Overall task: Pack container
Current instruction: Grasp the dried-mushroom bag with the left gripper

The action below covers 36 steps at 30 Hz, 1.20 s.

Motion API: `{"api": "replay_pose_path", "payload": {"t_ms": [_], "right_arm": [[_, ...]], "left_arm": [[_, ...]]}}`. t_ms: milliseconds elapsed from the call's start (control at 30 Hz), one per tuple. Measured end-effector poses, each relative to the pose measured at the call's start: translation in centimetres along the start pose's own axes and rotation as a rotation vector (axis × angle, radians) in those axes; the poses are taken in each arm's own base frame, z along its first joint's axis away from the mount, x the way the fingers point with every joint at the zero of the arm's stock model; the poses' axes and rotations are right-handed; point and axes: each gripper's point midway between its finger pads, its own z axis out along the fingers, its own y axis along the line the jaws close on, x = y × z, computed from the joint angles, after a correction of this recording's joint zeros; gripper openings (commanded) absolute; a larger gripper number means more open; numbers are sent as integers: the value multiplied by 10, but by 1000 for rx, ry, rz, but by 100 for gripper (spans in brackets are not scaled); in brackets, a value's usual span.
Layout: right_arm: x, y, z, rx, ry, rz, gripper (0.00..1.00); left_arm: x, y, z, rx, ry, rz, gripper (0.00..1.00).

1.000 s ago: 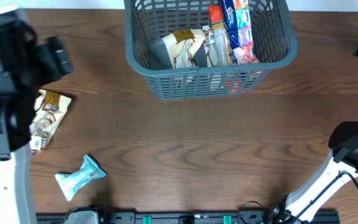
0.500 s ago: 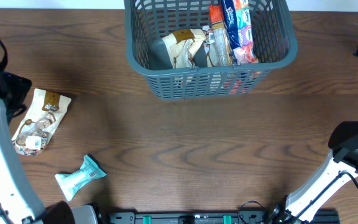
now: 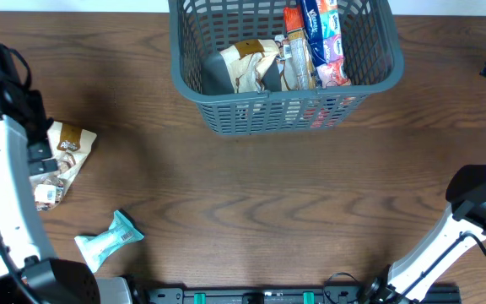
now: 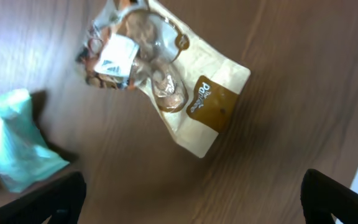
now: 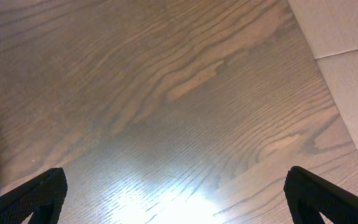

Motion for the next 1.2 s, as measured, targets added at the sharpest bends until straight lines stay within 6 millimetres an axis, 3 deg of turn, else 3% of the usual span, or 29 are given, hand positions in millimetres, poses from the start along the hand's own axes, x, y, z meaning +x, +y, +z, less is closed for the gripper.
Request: {"api": "replay_pose_path", "payload": {"t_ms": [167,333,500,733,1033,1200], "right_arm": [[0,-1,0,1,0,2,99],[0,-2,0,2,0,3,99],[0,-2,0,2,0,3,99],[0,-2,0,2,0,3,99],[0,-2,0,2,0,3,99],[0,-2,0,2,0,3,99]], "left_arm": [[10,22,48,-65,18,-55,99],[4,43,82,-110,13,-120,99],[-5,48,104,-92,1,-177,99],[-2,46,126,-43,-2,-190,99],[10,61,177,-155,13,-165,99],[14,67,193,-192,15,-158,99]]}}
